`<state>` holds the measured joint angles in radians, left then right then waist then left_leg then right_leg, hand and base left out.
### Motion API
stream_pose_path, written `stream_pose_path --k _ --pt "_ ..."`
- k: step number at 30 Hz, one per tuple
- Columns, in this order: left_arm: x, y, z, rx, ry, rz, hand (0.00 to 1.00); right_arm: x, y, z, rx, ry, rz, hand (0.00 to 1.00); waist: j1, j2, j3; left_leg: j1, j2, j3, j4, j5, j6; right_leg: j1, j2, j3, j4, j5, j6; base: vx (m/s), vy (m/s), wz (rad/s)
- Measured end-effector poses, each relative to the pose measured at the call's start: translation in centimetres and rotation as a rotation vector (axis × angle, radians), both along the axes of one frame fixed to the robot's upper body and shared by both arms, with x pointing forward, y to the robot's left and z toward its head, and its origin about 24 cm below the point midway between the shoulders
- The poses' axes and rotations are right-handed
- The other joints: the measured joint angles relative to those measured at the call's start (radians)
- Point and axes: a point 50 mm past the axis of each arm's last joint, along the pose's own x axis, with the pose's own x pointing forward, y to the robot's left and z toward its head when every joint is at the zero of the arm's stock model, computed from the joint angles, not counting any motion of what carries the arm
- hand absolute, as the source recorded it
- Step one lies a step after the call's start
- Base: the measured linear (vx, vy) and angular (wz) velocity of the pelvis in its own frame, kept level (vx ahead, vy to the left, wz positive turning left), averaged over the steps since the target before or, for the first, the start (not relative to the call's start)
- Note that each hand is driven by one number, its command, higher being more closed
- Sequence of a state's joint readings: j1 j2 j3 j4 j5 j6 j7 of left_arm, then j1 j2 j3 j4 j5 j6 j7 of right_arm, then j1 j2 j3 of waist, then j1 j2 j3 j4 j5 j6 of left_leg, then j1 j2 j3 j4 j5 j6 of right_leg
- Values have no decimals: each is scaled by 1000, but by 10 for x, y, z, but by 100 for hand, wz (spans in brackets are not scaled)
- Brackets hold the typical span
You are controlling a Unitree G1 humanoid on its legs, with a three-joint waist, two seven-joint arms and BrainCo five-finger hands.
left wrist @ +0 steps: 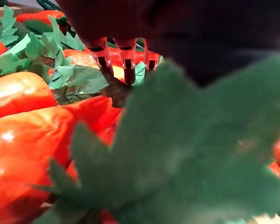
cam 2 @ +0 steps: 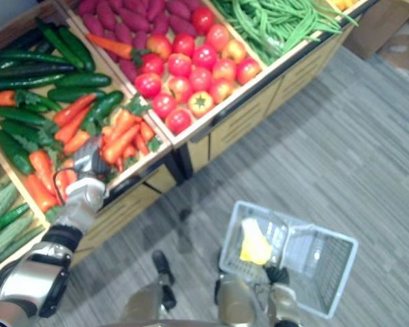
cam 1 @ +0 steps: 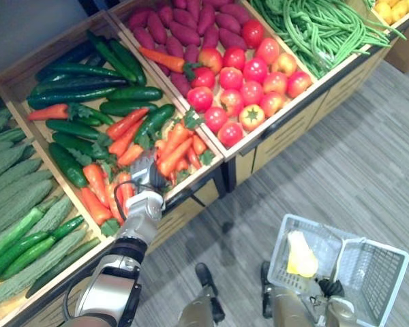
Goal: Pick vegetable in the basket
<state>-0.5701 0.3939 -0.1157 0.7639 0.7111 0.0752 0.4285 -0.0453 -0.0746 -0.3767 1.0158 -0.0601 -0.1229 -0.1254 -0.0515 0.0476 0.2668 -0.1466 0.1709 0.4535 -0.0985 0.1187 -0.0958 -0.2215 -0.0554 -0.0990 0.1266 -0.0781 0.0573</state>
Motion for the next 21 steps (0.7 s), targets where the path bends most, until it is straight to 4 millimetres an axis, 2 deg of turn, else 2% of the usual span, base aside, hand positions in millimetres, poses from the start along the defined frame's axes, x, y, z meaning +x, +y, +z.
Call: stream_pose_path --k 1,2,11,21 --pt "2 0 3 -3 -9 3 0 0 0 0 -2 0 4 100 0 0 2 0 1 0 0 2 -3 0 0 0 0 0 0 58 -22 -1" --pt "3 0 5 -3 -12 2 100 0 -1 0 -4 0 6 100 0 0 2 0 1 0 0 3 -4 0 0 1 0 0 0 74 -27 -2" --pt "16 -1 28 -12 -82 16 100 3 1 2 -11 -13 26 100 -2 -11 13 -9 8 2 0 4 -6 -22 -2 3 19 0 0 17 -8 -1" --pt "17 -7 26 5 -63 -15 100 4 3 2 -10 -19 31 100 -17 -28 25 -16 -3 1 -6 3 -5 -30 -12 0 19 0 0 -29 5 0"
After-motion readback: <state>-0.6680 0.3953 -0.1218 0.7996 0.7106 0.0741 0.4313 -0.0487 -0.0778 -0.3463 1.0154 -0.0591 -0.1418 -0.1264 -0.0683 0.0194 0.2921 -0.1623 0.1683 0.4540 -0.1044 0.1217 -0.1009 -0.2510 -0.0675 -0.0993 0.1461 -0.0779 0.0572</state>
